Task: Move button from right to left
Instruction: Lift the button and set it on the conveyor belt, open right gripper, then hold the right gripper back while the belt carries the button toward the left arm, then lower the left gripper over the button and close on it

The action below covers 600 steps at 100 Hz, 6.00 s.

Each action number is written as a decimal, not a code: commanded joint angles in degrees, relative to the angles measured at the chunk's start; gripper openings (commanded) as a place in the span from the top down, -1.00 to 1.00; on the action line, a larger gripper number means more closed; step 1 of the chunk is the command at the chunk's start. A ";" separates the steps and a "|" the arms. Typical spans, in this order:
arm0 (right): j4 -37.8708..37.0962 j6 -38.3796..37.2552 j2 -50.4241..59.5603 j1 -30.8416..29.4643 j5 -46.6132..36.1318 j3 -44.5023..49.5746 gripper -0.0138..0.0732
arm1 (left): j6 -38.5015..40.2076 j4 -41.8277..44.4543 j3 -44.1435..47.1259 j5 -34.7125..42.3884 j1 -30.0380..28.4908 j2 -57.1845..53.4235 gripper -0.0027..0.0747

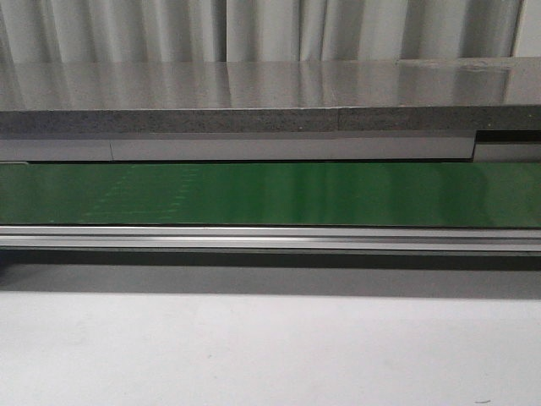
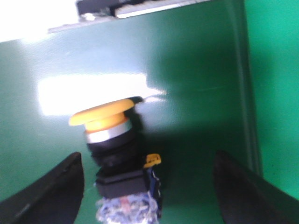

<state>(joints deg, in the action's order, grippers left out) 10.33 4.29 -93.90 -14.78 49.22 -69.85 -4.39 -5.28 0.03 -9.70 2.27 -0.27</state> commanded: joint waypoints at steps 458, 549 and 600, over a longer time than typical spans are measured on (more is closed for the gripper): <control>-6.56 3.55 95.33 10.30 -30.11 56.89 0.82 | -2.73 -2.66 -41.72 -13.18 -0.14 40.94 -0.70; -6.56 3.55 95.33 10.30 -30.11 56.89 0.82 | 3.75 -7.91 -67.57 -28.55 11.03 79.61 -0.61; -6.56 3.55 95.33 10.30 -30.11 56.89 0.82 | 16.06 0.31 -81.20 -39.21 18.83 96.68 -0.61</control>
<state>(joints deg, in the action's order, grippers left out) 4.28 7.37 0.62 -4.52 23.93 -11.59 9.75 -4.80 -78.60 -50.03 19.92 97.25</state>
